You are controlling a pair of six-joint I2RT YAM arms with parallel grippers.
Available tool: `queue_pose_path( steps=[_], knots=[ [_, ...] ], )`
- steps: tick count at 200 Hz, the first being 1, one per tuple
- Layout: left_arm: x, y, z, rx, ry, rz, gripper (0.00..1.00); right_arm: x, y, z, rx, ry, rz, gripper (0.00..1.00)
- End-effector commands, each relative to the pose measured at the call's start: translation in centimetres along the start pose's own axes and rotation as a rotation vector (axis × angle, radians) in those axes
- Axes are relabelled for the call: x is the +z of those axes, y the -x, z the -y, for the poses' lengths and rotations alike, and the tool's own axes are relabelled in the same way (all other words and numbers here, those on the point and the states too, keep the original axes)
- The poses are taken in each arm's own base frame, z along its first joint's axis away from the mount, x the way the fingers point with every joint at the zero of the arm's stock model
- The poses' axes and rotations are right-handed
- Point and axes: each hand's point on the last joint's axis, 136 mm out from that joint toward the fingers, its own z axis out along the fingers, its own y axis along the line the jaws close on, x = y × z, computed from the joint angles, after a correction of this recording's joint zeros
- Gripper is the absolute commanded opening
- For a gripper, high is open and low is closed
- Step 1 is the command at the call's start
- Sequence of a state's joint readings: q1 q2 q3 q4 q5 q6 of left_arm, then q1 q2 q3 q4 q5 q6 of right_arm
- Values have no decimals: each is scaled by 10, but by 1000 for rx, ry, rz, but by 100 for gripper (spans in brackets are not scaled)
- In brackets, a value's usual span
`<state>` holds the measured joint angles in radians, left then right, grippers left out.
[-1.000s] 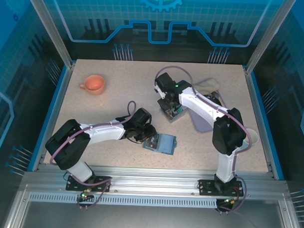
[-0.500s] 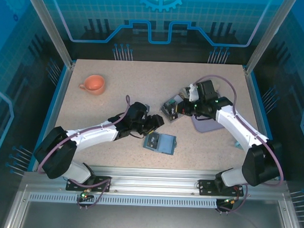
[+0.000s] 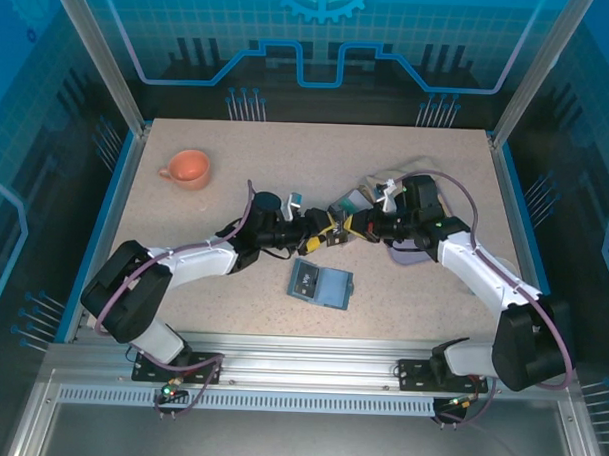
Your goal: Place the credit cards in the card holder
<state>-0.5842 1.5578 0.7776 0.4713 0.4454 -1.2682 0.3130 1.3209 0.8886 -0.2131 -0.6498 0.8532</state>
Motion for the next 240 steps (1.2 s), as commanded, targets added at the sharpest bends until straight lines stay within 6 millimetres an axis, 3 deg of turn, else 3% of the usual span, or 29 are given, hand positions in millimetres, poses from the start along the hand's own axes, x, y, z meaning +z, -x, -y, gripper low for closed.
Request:
queue_pose_path(
  steps=[1,101,113,127,145,163,190,200,219,240],
  knots=[
    [-3,3,20,11,-84,-22,57,-3,-4,-4,25,51,-13,0],
    [-10,1,27,47,-97,-33,9,0,-12,8,41,28,-51,0],
    [-11,-1,23,51,-81,-39,0,0,-15,11,39,8,-63,10],
    [-16,-4,13,57,-36,-36,0,-2,-22,22,34,-69,-71,17],
    [-27,-8,-19,42,116,-22,0,0,-41,42,-5,-209,-99,24],
    [-38,-18,-44,66,231,-46,0,7,-59,55,-39,-322,-130,24],
    [-49,-35,-67,76,322,-111,0,25,-88,60,-83,-384,-199,24],
    [-52,-39,-74,81,347,-128,0,24,-95,73,-101,-488,-204,25],
    [-52,-47,-83,101,387,-147,0,7,-90,81,-201,-693,-147,47],
    [-46,-52,-85,110,391,-161,0,-2,-92,98,-199,-794,-150,55]
  ],
)
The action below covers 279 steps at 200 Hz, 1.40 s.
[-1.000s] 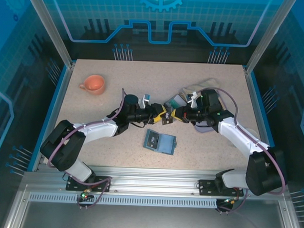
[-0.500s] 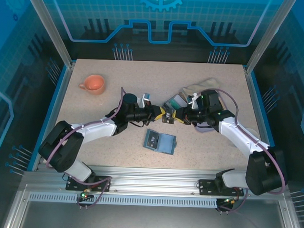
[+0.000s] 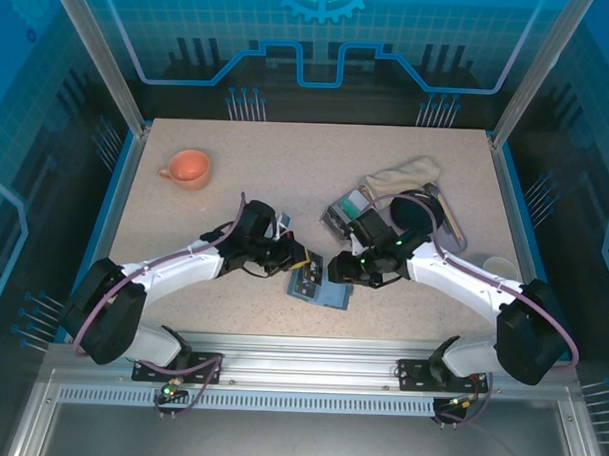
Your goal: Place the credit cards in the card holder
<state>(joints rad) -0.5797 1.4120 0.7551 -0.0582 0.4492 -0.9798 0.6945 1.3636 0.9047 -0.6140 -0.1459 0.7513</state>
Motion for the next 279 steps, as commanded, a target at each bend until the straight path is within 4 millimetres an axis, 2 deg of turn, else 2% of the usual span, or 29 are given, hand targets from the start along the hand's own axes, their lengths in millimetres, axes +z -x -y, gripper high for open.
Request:
queue_pose_path(
  steps=[1,27,55,81,91,105,109,126,153,203,241,279],
  knots=[
    [5,-14,-15,35,65,-38,0,-8,2,42,10,-253,32,55],
    [16,-16,-15,50,79,-45,0,9,-8,40,25,-216,-32,61],
    [25,-15,-22,45,111,-44,0,27,-12,34,40,-167,-71,62],
    [28,-13,-27,46,131,-36,0,35,-12,43,46,-202,-81,59],
    [29,-13,-28,53,137,-38,0,38,-12,45,47,-195,-89,52],
    [29,-11,-30,59,147,-32,0,40,-6,49,47,-198,-79,33],
    [30,-11,-30,63,149,-31,0,43,-12,56,46,-209,-96,30],
    [29,-9,-33,64,159,-18,0,43,-6,61,17,-210,-81,19],
    [30,-8,-40,57,175,-3,0,47,9,55,-57,-116,-64,7],
    [31,-7,-50,52,168,38,0,50,36,55,-73,34,-35,4],
    [34,-5,-55,63,151,82,0,56,32,60,-43,38,-66,4],
    [29,-4,-69,-11,158,186,0,57,21,69,5,12,-78,4]
  ],
)
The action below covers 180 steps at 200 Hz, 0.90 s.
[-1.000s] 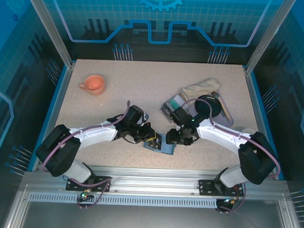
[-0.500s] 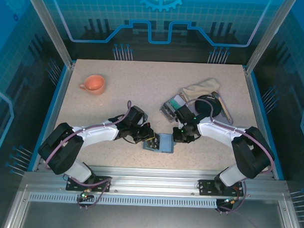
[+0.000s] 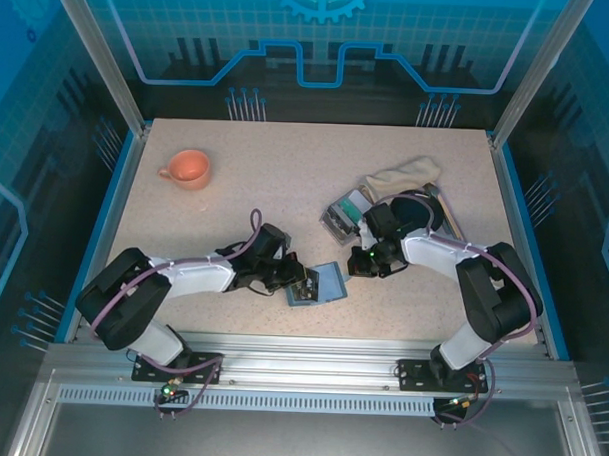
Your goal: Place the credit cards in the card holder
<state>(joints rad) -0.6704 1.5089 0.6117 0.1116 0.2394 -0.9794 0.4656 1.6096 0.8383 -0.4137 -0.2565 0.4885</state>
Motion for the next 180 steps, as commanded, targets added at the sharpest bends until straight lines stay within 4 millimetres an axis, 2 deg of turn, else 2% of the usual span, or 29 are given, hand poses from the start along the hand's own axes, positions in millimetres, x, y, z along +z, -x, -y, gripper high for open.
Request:
queue_pose_path(
  steps=[1,40,62,79,116,180],
  knots=[
    [-5,6,-7,-50,10,98,0,2,-11,3,30,10,-25,4],
    [-25,7,0,-37,-25,179,0,0,-18,9,76,-15,-28,3],
    [-31,7,-4,-42,-15,200,0,-3,-18,8,88,-8,-19,3],
    [-28,6,-6,-44,-22,199,0,-4,-18,5,91,4,-15,3],
    [-19,5,2,-35,-52,191,0,-5,-16,3,101,11,-11,4],
    [-1,0,-1,-35,-50,176,0,3,-28,3,127,18,-37,4]
  ],
)
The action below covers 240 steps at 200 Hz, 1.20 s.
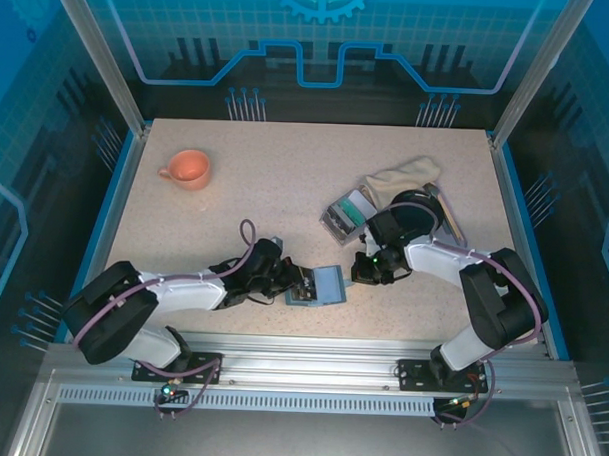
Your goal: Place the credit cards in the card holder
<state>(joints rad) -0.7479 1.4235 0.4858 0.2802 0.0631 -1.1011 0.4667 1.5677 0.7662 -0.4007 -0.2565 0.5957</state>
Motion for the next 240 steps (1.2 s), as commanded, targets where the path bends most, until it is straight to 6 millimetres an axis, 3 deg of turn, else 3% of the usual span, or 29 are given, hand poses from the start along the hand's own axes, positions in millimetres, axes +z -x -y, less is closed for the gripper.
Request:
queue_pose_path(
  steps=[1,75,103,131,146,164,213,240],
  knots=[
    [7,0,-1,3,-3,17,0,2,-10,-5,15,24,-24,4],
    [18,-8,-5,8,25,-16,0,6,-11,-7,19,30,-37,5],
    [11,-6,-9,5,39,18,0,6,-11,-6,24,26,-34,5],
    [8,-9,-1,28,27,-13,0,7,-11,-7,28,32,-39,5],
    [4,-14,-20,-12,127,-38,0,6,-11,-7,27,29,-38,5],
    [3,-18,-28,-45,143,-44,0,7,-11,-7,27,29,-39,5],
    [9,-23,-33,-104,171,-40,0,9,-10,-10,24,31,-46,5],
    [17,-26,-20,-84,117,-52,0,9,-9,-14,14,42,-50,5]
  ],
)
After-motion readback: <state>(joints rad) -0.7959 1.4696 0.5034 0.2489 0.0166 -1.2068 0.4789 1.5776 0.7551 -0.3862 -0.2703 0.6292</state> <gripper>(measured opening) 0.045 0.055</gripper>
